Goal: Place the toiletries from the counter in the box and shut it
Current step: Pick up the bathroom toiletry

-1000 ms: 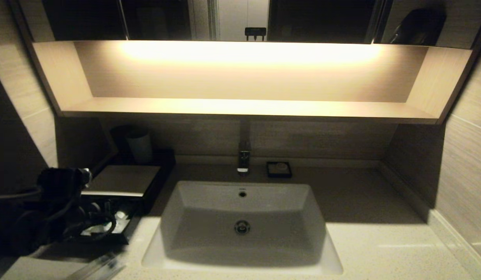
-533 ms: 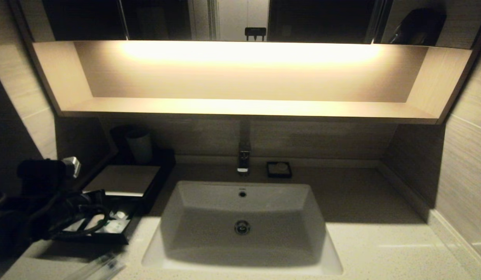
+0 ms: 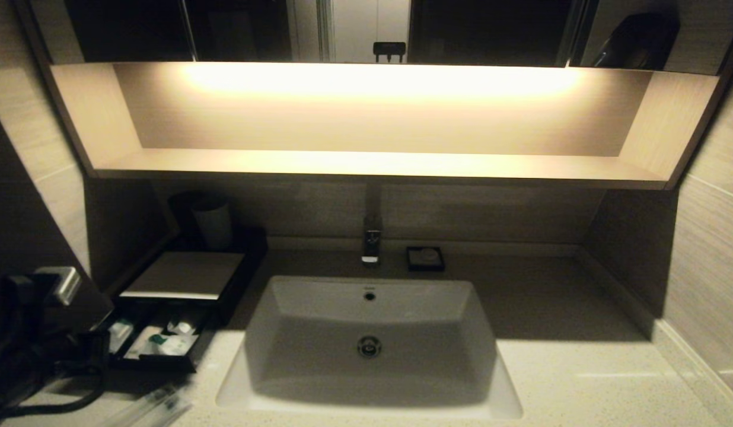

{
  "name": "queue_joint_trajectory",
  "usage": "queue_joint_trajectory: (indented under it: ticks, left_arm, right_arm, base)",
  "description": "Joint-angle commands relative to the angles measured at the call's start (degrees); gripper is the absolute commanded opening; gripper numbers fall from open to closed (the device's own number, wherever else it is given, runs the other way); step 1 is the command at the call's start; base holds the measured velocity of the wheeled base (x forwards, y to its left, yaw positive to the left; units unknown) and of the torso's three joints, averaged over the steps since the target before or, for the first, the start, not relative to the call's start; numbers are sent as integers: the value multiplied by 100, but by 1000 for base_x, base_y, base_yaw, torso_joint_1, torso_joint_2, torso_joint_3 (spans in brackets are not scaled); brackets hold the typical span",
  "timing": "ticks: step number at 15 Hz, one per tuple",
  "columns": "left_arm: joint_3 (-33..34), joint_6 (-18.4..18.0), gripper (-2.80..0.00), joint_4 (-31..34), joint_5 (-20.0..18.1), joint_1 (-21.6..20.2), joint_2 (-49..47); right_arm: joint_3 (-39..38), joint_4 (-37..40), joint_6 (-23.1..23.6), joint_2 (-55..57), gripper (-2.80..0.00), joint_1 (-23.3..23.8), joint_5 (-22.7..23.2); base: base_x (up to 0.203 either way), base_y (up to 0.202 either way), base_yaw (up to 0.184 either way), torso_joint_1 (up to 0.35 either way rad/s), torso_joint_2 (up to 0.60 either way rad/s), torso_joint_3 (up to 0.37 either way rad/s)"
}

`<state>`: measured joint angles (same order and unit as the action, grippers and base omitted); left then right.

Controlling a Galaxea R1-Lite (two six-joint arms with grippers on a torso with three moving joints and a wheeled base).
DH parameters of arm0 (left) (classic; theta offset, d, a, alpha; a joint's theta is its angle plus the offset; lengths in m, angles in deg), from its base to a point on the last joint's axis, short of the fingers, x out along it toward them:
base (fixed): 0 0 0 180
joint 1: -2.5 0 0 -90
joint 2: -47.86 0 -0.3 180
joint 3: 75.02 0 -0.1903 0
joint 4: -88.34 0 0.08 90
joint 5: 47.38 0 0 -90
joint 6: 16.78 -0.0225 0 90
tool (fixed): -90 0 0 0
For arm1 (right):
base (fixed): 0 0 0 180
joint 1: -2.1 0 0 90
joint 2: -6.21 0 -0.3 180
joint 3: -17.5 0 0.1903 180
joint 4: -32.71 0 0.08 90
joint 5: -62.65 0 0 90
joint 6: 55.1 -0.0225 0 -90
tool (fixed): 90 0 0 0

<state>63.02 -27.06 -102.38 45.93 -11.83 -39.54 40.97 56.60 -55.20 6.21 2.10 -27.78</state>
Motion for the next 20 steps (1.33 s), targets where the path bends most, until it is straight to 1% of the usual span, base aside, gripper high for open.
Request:
queue_joint_trajectory:
  ticks: [1,3,5,7,8,9,10,12,13,14,15,18,20]
  left_arm:
    - [211,-457,-280,-19,-304,-623,189]
    - [393,-1160,-280,-19,-736,-1289,223]
    - [530,-1981,-280,-4,-1442,-2039,184]
    - [554,-2807,-280,81,-2027,-2675,-10]
    - [515,-3179,-280,143,-2306,-2934,-191]
    - [462,-3479,-280,209,-2507,-3129,-341]
    - [386,-3681,-280,282,-2597,-3245,-449]
    - [357,-4001,-280,400,-2619,-3360,-462]
    - [404,-4242,-280,466,-2646,-3417,-401]
    - [441,-4414,-280,558,-2824,-3477,-346]
    - [449,-4485,-280,657,-2983,-3510,-289]
    - [395,-4642,-280,736,-3061,-3643,-198]
    - [329,-4803,-280,720,-3203,-3924,-169]
  right_arm:
    - [-1,1,1,0,-280,0,0]
    - [-1,1,1,0,-280,-3,0]
    - [-1,1,1,0,-280,0,0]
    - [-1,1,1,0,-280,0,0]
    - [-1,1,1,0,-280,0,0]
    - [-1,1,1,0,-280,0,0]
    - [-1,1,1,0,-280,0,0]
    - [-1,1,1,0,-280,0,0]
    - [-1,1,1,0,-280,0,0]
    - [-1,1,1,0,-280,0,0]
    - [-1,1,1,0,-280,0,0]
    - [-1,1,1,0,-280,0,0]
    - [-1,1,1,0,-280,0,0]
  base:
    - [0,0,0,0,0,0]
    - [0,0,0,0,0,0]
    - [0,0,0,0,0,0]
    - [0,0,0,0,0,0]
    - [0,0,0,0,0,0]
    - [0,0,0,0,0,0]
    - [0,0,0,0,0,0]
    - [0,0,0,0,0,0]
    - [0,0,0,0,0,0]
    - [0,0,0,0,0,0]
    - [0,0,0,0,0,0]
    - [0,0,0,0,0,0]
    - [0,0,0,0,0,0]
